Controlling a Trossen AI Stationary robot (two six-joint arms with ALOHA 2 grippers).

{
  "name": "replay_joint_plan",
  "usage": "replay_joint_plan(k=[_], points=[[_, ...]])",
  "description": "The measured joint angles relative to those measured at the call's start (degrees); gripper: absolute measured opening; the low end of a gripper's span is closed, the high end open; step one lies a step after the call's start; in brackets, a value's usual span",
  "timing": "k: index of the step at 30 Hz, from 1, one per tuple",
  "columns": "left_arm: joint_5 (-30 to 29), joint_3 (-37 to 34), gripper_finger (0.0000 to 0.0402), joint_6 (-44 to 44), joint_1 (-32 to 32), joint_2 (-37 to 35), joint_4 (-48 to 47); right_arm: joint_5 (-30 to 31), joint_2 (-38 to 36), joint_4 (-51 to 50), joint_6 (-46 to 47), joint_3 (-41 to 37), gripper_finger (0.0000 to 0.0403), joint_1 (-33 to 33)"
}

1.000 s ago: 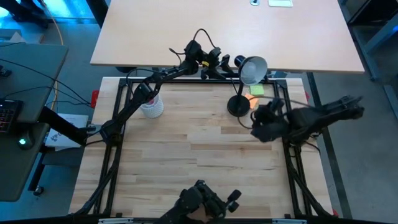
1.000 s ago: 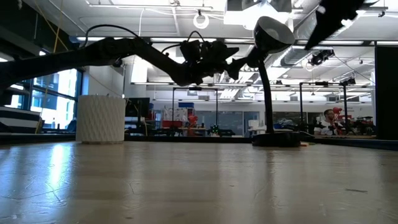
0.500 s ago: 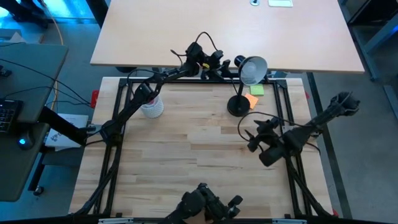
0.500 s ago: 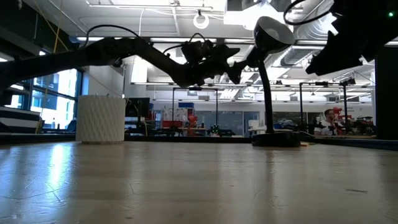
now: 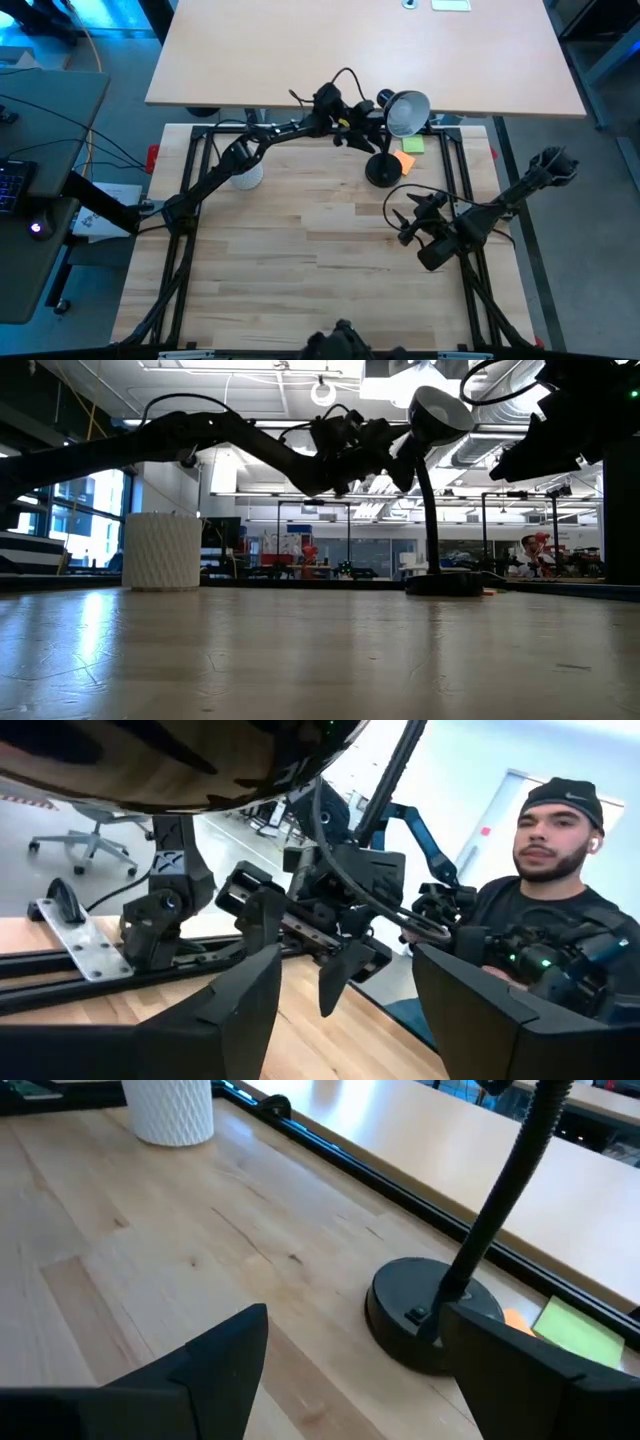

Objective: Screw lightbulb
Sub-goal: Insert the light bulb into the desk lamp

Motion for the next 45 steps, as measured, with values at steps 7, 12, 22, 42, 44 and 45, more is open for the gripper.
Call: replay_joint_plan(k=[7,12,22,42,44,45], points=[[-0.96,0.07,0.0175,7.70,-1.14,0.00,-11.25,0.47,0.00,0.13,0.02,0.01,0.0291,-0.02],[-9.99,0.09,0.0134,19.82,-2.46,-0.04,-29.37,1.30,0.00,0.38,0.06,0.04,0.0291,-0.02],[-22.10,0.07,0.0081,42.86,-7.66,-0.50,-57.02,2.08,0.00,1.00,0.10,0.07,0.0291,-0.07],[-50.02,0.07,0.0048,60.46,-12.05,-5.79,-91.20,4.35,0.00,3.43,0.06,0.11,0.0291,-0.07],[-52.97,0.07,0.0046,59.99,-12.97,-5.96,-92.40,4.51,0.00,3.69,0.04,0.11,0.0291,-0.07],[-53.84,0.07,0.0046,59.96,-13.36,-6.01,-93.07,4.56,0.00,3.78,-0.05,0.11,0.0291,-0.07]])
